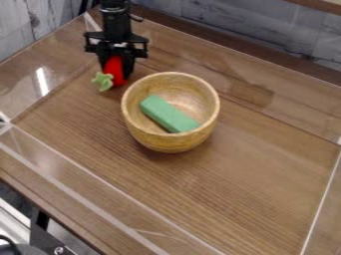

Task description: Move the red fruit to the right side of the table

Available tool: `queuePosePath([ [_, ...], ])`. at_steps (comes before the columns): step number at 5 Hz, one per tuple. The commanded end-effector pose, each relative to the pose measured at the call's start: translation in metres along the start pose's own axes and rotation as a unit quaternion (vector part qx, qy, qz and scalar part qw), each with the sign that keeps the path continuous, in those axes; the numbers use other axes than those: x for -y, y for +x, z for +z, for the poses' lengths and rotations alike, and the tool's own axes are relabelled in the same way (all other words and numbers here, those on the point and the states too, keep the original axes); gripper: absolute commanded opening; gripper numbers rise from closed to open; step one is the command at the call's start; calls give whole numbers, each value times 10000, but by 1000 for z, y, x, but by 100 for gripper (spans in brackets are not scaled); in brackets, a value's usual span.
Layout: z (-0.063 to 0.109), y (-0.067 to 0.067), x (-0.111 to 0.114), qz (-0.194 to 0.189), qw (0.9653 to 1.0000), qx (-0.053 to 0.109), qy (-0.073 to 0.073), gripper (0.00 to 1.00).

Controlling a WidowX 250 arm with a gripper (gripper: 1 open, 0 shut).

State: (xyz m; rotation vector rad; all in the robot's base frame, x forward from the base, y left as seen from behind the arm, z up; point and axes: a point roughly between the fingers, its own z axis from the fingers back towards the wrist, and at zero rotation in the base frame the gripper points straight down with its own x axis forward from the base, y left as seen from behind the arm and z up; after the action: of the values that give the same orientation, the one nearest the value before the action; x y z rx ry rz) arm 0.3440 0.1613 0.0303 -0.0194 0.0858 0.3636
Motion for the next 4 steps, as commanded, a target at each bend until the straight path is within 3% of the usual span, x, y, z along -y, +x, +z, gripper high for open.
queuePosePath([
  [1,60,4,20,149,9980,613,24,0],
  [2,84,2,56,-111,9969,779,-86,0],
  [3,93,-16,103,-528,9951,808,-223,0],
  [4,92,-38,147,-896,9928,746,-279,0],
])
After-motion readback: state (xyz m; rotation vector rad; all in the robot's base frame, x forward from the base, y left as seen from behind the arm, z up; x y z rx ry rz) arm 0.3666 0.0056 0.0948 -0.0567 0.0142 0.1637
